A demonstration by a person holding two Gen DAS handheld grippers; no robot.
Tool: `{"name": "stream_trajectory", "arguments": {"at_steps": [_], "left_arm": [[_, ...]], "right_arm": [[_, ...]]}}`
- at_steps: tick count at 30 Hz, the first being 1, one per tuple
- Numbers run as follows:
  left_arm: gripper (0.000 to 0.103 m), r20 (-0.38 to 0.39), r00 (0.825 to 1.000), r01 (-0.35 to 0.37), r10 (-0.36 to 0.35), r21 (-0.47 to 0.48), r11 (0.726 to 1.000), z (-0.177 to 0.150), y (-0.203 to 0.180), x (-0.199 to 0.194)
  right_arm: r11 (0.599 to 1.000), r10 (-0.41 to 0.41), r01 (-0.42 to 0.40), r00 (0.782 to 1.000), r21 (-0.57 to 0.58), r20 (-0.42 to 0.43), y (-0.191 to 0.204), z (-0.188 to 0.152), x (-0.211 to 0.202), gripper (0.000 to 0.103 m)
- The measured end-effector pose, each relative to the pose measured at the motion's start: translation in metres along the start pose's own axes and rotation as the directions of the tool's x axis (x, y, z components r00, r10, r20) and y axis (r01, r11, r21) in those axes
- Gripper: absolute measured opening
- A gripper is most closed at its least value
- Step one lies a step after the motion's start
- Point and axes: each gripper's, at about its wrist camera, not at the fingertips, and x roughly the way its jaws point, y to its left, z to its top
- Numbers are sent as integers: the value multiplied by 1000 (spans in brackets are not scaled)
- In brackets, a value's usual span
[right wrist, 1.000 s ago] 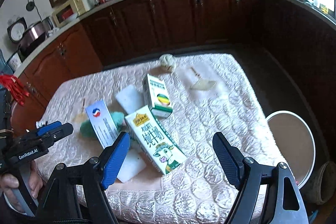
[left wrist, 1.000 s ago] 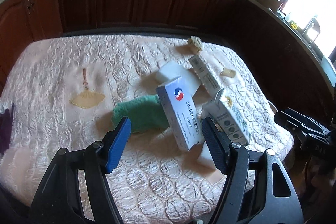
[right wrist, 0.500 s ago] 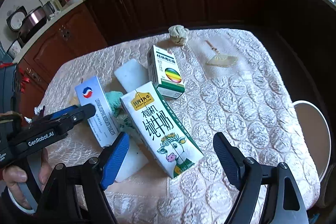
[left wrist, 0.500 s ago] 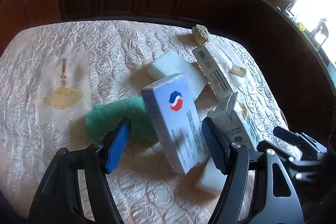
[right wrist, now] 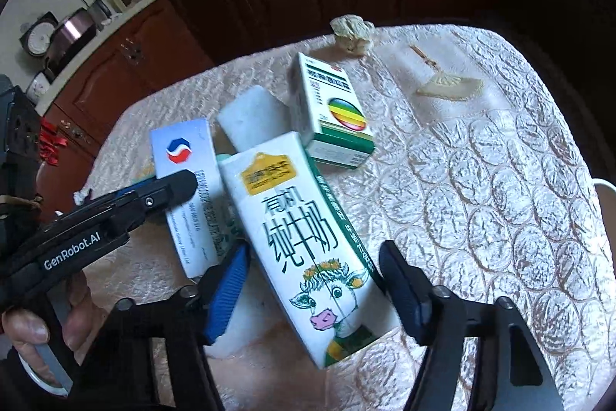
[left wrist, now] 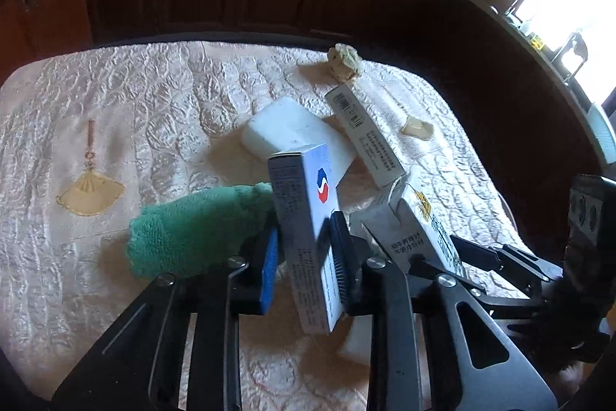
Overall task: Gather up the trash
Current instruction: 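Grasp the white red-blue-logo box with left tool while right tool grasps milk carton, then lift the white box with left tool while right tool lifts the milk carton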
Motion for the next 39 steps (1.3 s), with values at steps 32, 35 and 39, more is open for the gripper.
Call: {"name": "stream_trajectory", "arguments": {"at_steps": [32,35,39], "left_arm": [[17,69,998,-17,11,79,997,-4,-18,-57],[17,47,999,-20,17,69,997,-5,-16,-49],[17,20,1000,-20,19,53,998,-6,-12,-39]], "right_arm": [[987,-139,142,990,-71,35,-4,-23,-59,67],[983,-167,170,985,-68,40,-14,-17,-62,70],[980,-191,192,981,-56,25,-31,-8,-58,72]]}}
